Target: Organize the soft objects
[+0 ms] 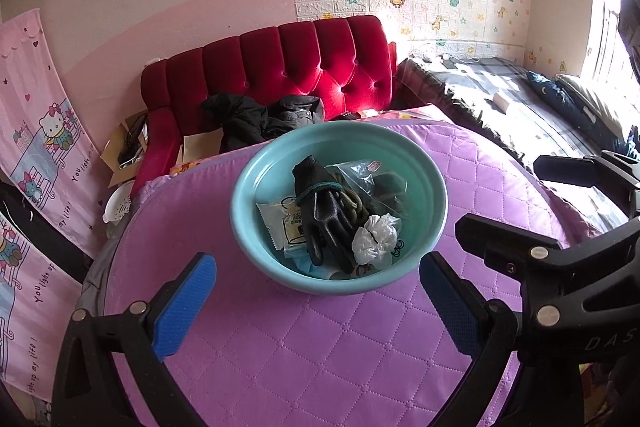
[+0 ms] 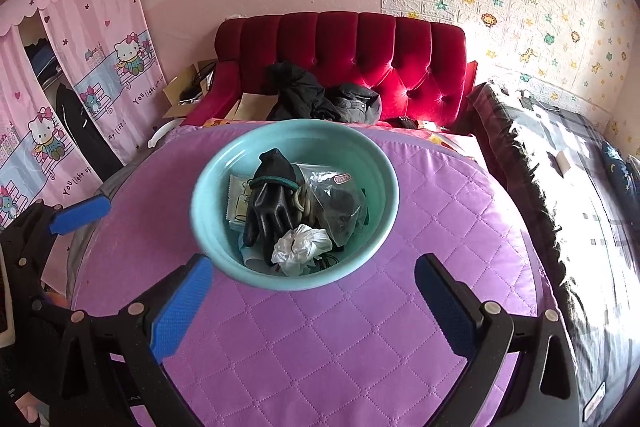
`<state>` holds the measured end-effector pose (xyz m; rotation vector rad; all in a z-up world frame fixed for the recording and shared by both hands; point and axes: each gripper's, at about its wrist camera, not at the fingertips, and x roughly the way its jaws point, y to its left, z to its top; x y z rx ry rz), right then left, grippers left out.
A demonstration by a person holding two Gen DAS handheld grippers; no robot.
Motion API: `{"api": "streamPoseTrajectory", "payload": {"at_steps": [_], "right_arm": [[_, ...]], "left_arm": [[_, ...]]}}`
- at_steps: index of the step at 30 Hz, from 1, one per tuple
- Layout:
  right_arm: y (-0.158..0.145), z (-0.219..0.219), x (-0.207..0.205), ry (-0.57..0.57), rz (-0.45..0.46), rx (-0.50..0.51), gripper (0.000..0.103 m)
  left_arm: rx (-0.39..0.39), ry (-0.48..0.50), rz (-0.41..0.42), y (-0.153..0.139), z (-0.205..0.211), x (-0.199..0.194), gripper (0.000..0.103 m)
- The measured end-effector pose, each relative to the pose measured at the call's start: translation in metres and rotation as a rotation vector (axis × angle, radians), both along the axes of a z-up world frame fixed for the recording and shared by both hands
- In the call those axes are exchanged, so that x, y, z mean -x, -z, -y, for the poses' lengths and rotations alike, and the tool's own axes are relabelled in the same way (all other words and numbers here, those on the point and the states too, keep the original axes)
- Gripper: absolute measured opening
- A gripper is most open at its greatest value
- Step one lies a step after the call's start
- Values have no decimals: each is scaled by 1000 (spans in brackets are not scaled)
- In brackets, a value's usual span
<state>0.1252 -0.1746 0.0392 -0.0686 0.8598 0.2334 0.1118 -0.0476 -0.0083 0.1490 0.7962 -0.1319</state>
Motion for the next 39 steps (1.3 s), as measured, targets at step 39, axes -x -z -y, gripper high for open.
{"api": "streamPoseTrajectory", "payload": {"at_steps": [39], "right_arm": [[54,0,65,-5,-7,4,103]], "left_arm": [[-18,-66,-52,56,6,73,103]]}}
